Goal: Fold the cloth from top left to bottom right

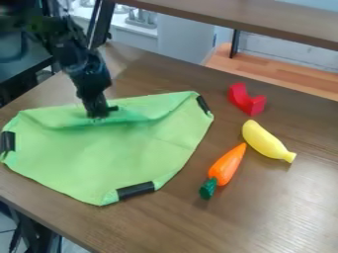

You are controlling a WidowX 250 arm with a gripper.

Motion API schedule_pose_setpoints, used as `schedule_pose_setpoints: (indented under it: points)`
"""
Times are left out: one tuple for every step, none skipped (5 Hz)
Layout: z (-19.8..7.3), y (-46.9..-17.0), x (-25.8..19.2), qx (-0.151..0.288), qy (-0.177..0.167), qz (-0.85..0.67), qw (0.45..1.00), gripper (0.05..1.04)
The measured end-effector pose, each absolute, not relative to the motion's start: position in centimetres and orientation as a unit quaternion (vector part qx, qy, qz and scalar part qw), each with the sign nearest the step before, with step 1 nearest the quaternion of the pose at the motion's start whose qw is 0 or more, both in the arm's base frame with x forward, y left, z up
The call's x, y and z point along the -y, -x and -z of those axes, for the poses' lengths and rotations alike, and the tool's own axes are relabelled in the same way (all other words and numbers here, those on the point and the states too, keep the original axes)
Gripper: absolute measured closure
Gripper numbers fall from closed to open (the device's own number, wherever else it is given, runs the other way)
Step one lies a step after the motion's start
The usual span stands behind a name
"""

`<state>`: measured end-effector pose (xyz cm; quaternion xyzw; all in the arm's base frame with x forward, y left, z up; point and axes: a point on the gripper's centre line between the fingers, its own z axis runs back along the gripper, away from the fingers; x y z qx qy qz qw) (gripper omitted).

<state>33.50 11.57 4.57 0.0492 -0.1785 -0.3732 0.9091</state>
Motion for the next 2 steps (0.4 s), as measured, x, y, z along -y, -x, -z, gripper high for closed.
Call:
schedule_pose_setpoints:
  points:
    - [-4.9, -31.7, -10.0, 0.174, -0.069, 0.368, 0.911, 1.029]
    - [-5.5, -30.4, -8.6, 0.165, -0.069, 0.366, 0.913, 1.029]
